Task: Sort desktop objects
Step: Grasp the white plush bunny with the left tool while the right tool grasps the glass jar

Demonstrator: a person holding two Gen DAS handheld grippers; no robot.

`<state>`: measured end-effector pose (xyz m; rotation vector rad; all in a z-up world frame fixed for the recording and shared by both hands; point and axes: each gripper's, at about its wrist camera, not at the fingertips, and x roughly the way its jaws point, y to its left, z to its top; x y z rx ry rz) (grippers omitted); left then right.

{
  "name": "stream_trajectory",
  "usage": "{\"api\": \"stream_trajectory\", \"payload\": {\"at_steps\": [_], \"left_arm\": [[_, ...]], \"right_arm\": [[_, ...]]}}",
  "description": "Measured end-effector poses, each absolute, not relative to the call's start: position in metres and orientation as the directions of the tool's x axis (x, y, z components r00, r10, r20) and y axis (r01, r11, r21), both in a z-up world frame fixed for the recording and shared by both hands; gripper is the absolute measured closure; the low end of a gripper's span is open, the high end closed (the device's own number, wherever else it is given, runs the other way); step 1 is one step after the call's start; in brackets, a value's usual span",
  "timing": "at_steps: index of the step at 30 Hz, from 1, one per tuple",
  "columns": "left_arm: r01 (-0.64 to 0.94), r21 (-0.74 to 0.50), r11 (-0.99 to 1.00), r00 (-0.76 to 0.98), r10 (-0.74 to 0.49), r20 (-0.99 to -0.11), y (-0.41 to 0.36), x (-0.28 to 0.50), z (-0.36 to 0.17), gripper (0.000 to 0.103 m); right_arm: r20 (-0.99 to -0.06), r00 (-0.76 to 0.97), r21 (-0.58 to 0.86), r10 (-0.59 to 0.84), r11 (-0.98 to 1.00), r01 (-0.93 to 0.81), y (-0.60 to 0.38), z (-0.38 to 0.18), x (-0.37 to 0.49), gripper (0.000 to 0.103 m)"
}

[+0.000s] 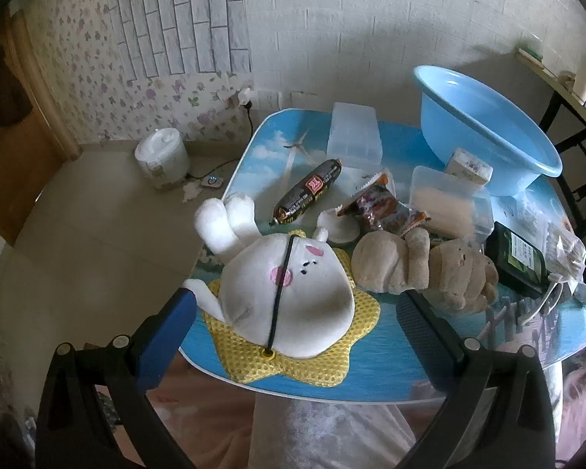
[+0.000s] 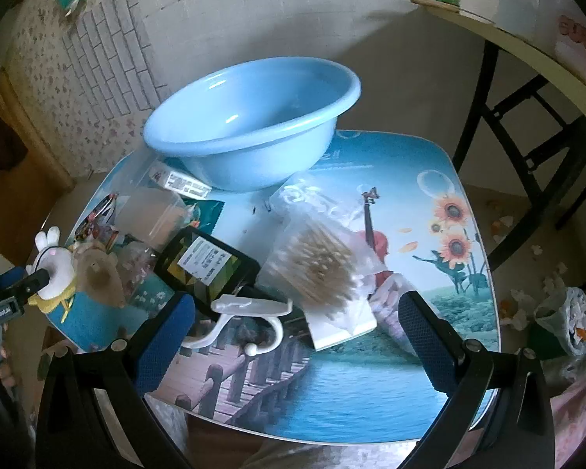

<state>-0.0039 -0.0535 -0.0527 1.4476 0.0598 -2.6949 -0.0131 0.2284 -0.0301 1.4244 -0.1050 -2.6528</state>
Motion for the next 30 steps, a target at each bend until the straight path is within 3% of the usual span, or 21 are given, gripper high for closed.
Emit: {"api": "stream_trajectory", "payload": {"at_steps": [22,30], "left_arm": [[0.104,-0.009,-0.995,-0.489,-0.043,-0.871,-0.058,-0.016,-0.097,0.0],[0.102,-0.02,-0.995,-0.517,-0.035,-0.855,-0.058,-0.016,-0.091,0.0]], "right_arm": [[-0.841,-0.538,0.082,-0.055,-0.996,-0.026,0.288,-0.048,-0.012,0.001],[-0.845,-0.531,0.08,-0.065,-0.997,-0.005,0.294,-0.05,-0.015,0.001]]}}
